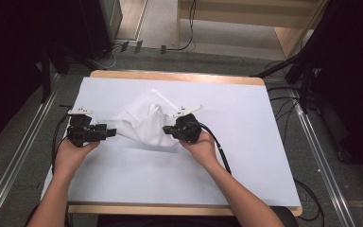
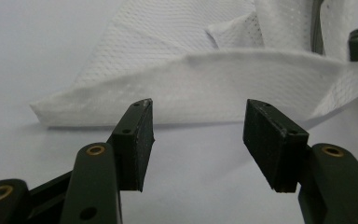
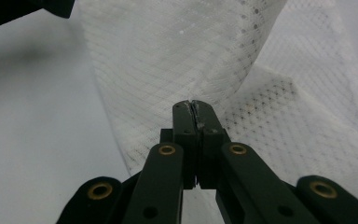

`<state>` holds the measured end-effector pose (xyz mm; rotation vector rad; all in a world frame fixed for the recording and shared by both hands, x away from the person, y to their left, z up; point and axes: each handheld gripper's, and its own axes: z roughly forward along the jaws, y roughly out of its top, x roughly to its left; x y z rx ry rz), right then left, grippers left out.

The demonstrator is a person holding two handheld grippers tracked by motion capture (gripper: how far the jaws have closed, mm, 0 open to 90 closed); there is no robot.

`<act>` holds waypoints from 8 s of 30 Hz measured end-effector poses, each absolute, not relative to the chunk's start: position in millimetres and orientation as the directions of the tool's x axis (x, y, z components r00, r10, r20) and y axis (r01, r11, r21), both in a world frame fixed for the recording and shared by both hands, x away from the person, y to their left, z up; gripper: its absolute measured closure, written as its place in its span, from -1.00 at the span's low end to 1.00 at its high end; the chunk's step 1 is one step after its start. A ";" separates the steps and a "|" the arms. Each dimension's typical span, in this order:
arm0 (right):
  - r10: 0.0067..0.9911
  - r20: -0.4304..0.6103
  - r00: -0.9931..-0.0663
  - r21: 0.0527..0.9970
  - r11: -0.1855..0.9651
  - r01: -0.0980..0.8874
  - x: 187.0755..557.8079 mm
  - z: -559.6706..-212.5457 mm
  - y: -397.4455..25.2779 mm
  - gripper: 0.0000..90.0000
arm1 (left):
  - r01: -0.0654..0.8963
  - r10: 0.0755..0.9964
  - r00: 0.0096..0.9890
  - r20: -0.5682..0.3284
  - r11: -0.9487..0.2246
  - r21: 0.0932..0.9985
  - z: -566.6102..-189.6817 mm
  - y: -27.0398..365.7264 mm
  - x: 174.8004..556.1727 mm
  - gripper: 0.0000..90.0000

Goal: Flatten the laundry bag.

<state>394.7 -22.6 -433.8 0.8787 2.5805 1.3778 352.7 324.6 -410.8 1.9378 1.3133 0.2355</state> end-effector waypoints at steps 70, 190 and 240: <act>0.546 0.219 -0.809 0.756 0.429 0.494 391.1 -442.9 -30.4 0.52 | 0.724 0.836 0.485 -0.257 -0.218 0.654 -424.3 312.6 383.2 -0.05; 0.628 0.268 -0.731 0.739 0.352 0.574 375.4 -419.5 -128.1 0.95 | 0.718 0.831 0.499 -0.248 -0.235 0.655 -422.6 305.4 385.1 0.01; 0.680 0.214 -0.702 0.723 0.373 0.581 420.6 -452.8 -130.4 0.51 | 0.734 0.885 0.406 -0.226 -0.169 0.657 -421.7 336.8 351.9 -0.04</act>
